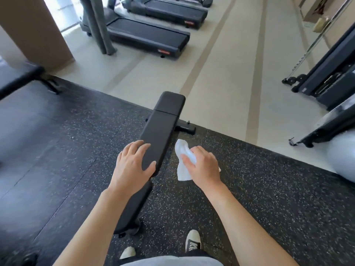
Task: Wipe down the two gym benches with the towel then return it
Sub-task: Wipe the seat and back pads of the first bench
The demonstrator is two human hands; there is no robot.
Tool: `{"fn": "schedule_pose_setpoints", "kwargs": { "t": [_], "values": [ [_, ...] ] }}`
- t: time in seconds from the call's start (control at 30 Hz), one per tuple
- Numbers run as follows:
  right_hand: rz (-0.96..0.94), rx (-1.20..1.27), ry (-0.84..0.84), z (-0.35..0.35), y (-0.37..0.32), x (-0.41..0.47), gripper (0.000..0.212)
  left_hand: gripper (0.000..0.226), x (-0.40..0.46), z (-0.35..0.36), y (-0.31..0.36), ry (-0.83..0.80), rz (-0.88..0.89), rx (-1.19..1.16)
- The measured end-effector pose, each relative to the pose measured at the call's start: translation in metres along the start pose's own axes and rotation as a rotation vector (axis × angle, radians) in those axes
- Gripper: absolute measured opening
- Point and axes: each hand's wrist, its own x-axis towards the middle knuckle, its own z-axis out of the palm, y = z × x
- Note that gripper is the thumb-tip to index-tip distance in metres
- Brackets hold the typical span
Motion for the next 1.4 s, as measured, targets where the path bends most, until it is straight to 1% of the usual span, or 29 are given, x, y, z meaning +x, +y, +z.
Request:
{"fn": "schedule_pose_setpoints", "kwargs": {
  "t": [0.13, 0.27, 0.37, 0.53, 0.63, 0.77, 0.83, 0.97, 1.07, 1.17, 1.23, 1.4],
  "values": [
    [-0.118, 0.079, -0.112, 0.007, 0.005, 0.028, 0.036, 0.061, -0.016, -0.002, 0.006, 0.054, -0.154, 0.012],
    [-0.198, 0.177, -0.224, 0.031, -0.018, 0.044, 0.038, 0.058, -0.051, -0.009, -0.008, 0.099, -0.35, 0.02],
    [-0.235, 0.225, -0.288, 0.054, -0.038, 0.042, 0.033, 0.06, -0.075, -0.015, -0.025, 0.103, -0.464, 0.033],
    [-0.272, 0.202, -0.399, 0.081, -0.076, 0.029, 0.034, 0.06, -0.096, -0.032, -0.056, 0.176, -0.54, 0.005],
    [-0.323, 0.188, -0.412, 0.096, -0.099, 0.031, 0.034, 0.06, -0.104, -0.039, -0.077, 0.244, -0.563, -0.009],
    [-0.361, 0.184, -0.444, 0.119, -0.129, 0.034, 0.036, 0.062, -0.121, -0.041, -0.108, 0.226, -0.607, -0.01],
    [-0.387, 0.208, -0.485, 0.127, -0.141, 0.033, 0.039, 0.061, -0.132, -0.043, -0.117, 0.244, -0.642, -0.001],
    [-0.528, 0.173, -0.562, 0.145, -0.167, 0.036, 0.047, 0.061, -0.15, -0.053, -0.133, 0.31, -0.751, 0.012],
    [-0.654, 0.155, -0.607, 0.166, -0.19, 0.052, 0.041, 0.06, -0.156, -0.054, -0.142, 0.376, -0.853, 0.026],
    [-0.776, 0.169, -0.653, 0.192, -0.209, 0.066, 0.035, 0.06, -0.155, -0.043, -0.147, 0.401, -0.943, 0.032],
    [-0.814, 0.2, -0.699, 0.209, -0.213, 0.072, 0.034, 0.06, -0.151, -0.031, -0.15, 0.405, -0.993, 0.024],
    [-0.912, 0.173, -0.82, 0.267, -0.187, 0.076, 0.032, 0.059, -0.147, 0.017, -0.167, 0.424, -1.094, 0.001]
  ]
}}
